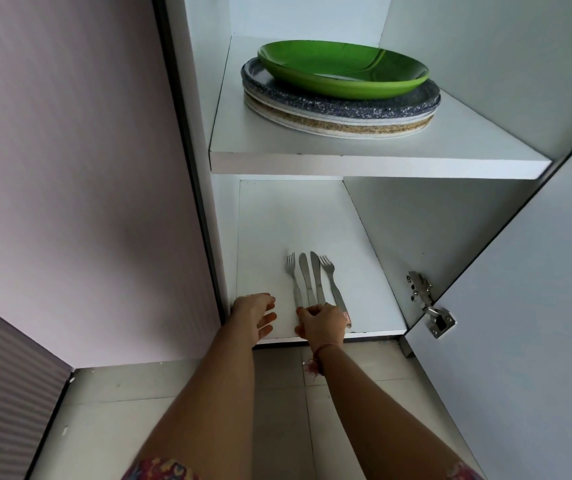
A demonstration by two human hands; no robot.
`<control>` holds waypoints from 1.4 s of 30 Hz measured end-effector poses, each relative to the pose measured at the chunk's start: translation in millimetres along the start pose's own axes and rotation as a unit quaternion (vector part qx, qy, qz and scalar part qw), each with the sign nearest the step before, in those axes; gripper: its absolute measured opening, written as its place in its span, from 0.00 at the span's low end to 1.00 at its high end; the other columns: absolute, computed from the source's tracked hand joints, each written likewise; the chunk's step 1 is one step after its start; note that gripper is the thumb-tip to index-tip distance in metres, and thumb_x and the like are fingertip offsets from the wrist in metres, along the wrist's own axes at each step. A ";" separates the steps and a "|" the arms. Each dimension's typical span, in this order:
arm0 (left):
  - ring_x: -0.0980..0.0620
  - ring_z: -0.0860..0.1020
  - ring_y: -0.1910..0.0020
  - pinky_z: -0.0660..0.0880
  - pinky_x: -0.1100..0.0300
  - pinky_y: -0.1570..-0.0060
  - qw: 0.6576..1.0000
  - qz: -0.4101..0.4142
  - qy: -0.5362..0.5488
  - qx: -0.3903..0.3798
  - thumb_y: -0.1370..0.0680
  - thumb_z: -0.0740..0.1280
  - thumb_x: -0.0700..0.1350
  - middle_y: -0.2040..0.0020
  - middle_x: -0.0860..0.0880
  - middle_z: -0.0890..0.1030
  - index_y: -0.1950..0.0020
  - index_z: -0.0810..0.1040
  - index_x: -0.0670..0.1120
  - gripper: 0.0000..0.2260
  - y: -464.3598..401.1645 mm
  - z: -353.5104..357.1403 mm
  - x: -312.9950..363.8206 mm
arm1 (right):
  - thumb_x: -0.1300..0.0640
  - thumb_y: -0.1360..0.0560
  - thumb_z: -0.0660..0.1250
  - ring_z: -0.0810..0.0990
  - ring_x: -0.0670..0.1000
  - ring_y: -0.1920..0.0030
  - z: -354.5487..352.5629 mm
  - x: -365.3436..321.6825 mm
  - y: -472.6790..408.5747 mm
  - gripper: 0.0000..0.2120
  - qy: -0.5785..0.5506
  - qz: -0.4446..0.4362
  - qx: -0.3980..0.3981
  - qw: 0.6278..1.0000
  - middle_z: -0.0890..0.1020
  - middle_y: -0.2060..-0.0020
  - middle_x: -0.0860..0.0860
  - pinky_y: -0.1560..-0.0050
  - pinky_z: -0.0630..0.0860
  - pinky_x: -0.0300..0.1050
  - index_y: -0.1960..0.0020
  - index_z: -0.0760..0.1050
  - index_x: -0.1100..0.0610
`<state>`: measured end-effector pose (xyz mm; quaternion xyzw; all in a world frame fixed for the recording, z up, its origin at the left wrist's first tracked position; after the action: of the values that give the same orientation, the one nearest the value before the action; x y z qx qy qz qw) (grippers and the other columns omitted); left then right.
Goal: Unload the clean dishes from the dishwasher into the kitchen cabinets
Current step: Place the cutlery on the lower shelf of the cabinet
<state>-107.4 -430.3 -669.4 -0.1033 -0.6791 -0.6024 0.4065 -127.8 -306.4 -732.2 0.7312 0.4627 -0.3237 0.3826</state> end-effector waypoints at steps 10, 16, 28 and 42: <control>0.46 0.78 0.43 0.73 0.53 0.46 1.000 -0.002 -0.005 -0.001 0.21 0.63 0.38 0.41 0.44 0.79 0.39 0.76 0.39 0.12 3.2 0.0 1.3 | 0.56 0.24 0.69 0.81 0.46 0.72 -2.1 -1.3 2.2 0.07 -0.006 -0.027 -0.002 1.000 0.80 0.68 0.50 0.66 0.81 0.39 0.51 0.80 0.60; 0.47 0.77 0.48 0.73 0.54 0.47 0.999 0.015 -0.049 0.001 0.22 0.63 0.38 0.41 0.43 0.79 0.40 0.77 0.39 0.11 8.9 3.9 9.4 | 0.56 0.24 0.68 0.81 0.47 0.70 -13.7 -10.1 7.9 0.08 -0.014 -0.044 0.003 0.999 0.79 0.68 0.47 0.66 0.81 0.40 0.50 0.79 0.60; 0.50 0.78 0.54 0.73 0.57 0.51 0.978 0.044 -0.193 -0.066 0.21 0.64 0.42 0.47 0.46 0.80 0.41 0.77 0.42 0.11 46.1 0.3 22.1 | 0.53 0.25 0.69 0.82 0.48 0.68 -44.0 -49.0 32.0 0.09 -0.045 -0.053 0.039 0.997 0.83 0.64 0.52 0.56 0.82 0.48 0.52 0.81 0.59; 0.56 0.74 0.63 0.68 0.62 0.62 0.978 -0.101 -0.175 -0.052 0.21 0.61 0.43 0.58 0.52 0.77 0.59 0.72 0.48 0.08 218.4 -29.0 56.0 | 0.55 0.23 0.65 0.79 0.48 0.56 -187.9 -169.5 155.5 0.10 0.078 -0.011 0.055 0.995 0.84 0.55 0.51 0.60 0.67 0.35 0.46 0.81 0.57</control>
<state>6.4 -420.8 -472.8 -0.1585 -0.7144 -0.6476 0.2126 -23.1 -261.0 -458.0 0.7692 0.4807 -0.2950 0.3006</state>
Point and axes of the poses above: each hand's wrist, its own y-axis away from the middle knuckle, its own z-axis out of the palm, x = y × z, the point moved 1 cm from there along -y, towards the middle knuckle
